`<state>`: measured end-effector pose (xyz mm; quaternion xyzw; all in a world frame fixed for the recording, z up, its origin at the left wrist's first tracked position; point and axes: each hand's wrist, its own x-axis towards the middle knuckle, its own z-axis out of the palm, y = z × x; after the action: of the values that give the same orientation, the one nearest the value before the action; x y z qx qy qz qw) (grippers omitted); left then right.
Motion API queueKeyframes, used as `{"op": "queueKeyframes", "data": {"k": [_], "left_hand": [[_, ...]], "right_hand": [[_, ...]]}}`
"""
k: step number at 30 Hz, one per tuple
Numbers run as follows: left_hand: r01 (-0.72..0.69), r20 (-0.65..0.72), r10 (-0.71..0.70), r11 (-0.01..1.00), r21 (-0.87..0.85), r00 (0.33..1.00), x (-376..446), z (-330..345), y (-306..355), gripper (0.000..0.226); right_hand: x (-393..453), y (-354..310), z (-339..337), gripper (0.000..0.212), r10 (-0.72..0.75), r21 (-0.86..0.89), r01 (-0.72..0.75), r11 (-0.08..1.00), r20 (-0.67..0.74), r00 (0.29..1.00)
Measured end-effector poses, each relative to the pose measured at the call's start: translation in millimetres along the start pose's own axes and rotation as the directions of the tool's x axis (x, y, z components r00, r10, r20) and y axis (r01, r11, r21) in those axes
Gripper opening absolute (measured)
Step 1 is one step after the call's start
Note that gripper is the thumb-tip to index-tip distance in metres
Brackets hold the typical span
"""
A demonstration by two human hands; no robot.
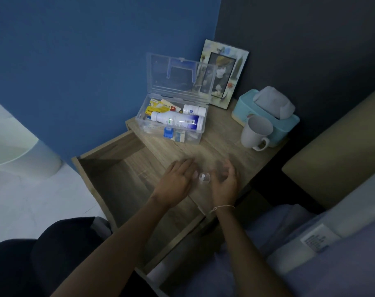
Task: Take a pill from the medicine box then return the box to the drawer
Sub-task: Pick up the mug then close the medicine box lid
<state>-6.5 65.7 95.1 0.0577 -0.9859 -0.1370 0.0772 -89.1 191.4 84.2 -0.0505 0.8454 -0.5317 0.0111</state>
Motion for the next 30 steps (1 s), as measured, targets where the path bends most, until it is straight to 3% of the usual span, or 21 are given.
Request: {"op": "queueKeyframes", "data": {"k": [3, 7, 10, 17, 25, 30], "left_hand": [[-0.003, -0.02, 0.004, 0.998, 0.065, 1.0, 25.1, -4.9, 2.1, 0.057], [0.028, -0.032, -0.022, 0.985, 0.17, 0.999, 63.8, -11.1, 1.9, 0.064], [0.065, 0.017, -0.07, 0.974, 0.219, 0.997, 80.7, -9.6, -0.4, 0.07], [0.098, 0.067, -0.119, 0.963, 0.252, 0.991, 78.5, 1.4, -6.1, 0.069], [0.108, 0.087, -0.127, 0.975, 0.195, 0.988, 77.8, 1.0, -9.9, 0.068], [0.107, 0.117, -0.128, 0.98, 0.168, 0.985, 77.0, -3.7, -9.3, 0.072]], "right_hand": [[33.3, -13.7, -10.5, 0.05, -0.108, -0.023, 0.106, 0.994, -0.177, 0.978], [80.1, -30.1, -24.3, 0.069, -0.088, -0.087, 0.066, 0.994, -0.288, 0.954], [102.9, -28.9, -30.5, 0.082, 0.038, -0.09, -0.062, 0.994, -0.25, 0.968], [123.4, -22.9, -35.6, 0.056, 0.226, 0.041, -0.225, 0.974, -0.301, 0.926], [128.9, -13.6, -25.9, 0.033, 0.267, 0.087, -0.254, 0.963, -0.224, 0.937], [113.6, -13.1, -24.3, 0.03, 0.197, 0.099, -0.177, 0.979, -0.258, 0.946]]}}
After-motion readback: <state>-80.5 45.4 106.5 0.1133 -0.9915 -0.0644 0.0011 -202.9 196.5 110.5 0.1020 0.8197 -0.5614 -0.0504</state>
